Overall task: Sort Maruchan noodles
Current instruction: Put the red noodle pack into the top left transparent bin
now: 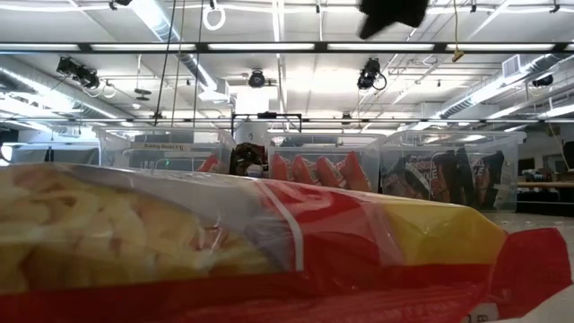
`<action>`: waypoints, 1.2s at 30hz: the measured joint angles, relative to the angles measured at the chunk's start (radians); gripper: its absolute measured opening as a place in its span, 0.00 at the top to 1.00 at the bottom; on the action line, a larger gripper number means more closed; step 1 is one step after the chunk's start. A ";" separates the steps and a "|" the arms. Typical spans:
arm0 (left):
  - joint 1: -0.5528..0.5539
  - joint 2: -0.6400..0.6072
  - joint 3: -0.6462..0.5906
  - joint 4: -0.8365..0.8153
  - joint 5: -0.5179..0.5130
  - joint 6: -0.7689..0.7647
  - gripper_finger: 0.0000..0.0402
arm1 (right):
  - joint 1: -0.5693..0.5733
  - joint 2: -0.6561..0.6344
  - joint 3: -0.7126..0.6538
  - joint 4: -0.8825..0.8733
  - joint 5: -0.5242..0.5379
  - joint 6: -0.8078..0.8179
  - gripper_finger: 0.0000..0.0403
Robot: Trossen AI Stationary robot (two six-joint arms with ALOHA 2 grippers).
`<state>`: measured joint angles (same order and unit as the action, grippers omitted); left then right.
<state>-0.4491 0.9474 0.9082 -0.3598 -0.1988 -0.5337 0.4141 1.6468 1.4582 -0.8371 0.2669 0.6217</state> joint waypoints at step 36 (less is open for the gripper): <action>0.114 1.201 0.804 -0.225 0.501 0.721 0.55 | 0.366 -0.284 0.000 -0.545 0.122 0.326 0.41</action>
<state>-0.3349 2.1484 1.7124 -0.5852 0.3024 0.1877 0.7801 1.3628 1.4586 -1.3817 0.3890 0.9479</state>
